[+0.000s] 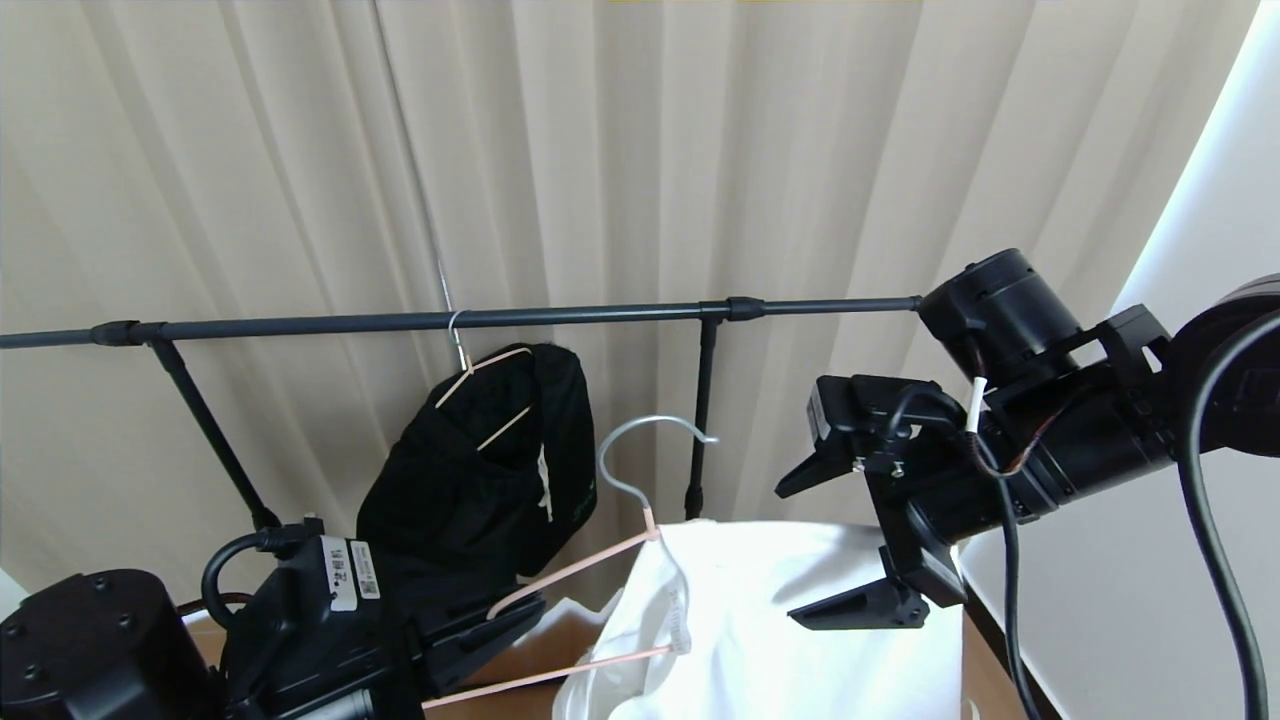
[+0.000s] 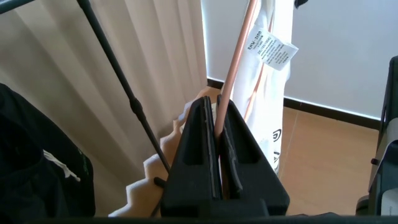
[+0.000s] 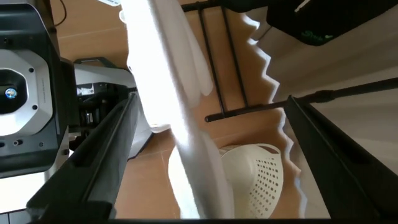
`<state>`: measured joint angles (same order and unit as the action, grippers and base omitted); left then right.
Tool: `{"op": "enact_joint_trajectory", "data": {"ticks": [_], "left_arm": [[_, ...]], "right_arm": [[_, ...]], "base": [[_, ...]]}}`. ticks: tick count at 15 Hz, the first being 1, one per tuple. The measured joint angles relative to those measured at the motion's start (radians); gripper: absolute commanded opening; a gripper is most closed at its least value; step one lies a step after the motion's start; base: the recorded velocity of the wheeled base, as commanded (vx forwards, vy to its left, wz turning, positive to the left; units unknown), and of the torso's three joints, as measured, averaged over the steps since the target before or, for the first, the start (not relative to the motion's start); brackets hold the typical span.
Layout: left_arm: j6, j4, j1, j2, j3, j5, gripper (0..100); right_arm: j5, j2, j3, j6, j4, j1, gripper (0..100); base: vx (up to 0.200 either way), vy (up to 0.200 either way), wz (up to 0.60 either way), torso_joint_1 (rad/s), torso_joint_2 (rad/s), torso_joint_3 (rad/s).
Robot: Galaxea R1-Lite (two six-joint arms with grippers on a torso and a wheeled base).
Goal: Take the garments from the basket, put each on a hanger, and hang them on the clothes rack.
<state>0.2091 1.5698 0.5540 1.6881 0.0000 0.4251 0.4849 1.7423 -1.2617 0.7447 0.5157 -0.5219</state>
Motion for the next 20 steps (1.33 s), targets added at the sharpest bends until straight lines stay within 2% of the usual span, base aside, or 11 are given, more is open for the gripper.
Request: {"op": "enact_joint_trajectory", "data": {"ticks": [6,7,20], "left_arm": [[0.002,0.000,0.001,-0.002,0.000,0.000,0],[0.001,0.000,0.001,-0.002,0.000,0.000,0],[-0.007,0.001,-0.004,-0.002,0.000,0.000,0]], "right_arm": [[-0.004,0.022,-0.013,0.000,-0.004,-0.011,100],[-0.004,0.022,-0.013,0.000,-0.003,-0.011,0],[-0.001,-0.024,0.033,0.000,-0.005,-0.013,0]], "base": [[0.000,0.000,0.00,0.000,0.00,0.000],[0.000,0.000,0.00,0.000,0.00,0.000],[0.000,0.000,0.00,0.000,0.00,0.000]]}}
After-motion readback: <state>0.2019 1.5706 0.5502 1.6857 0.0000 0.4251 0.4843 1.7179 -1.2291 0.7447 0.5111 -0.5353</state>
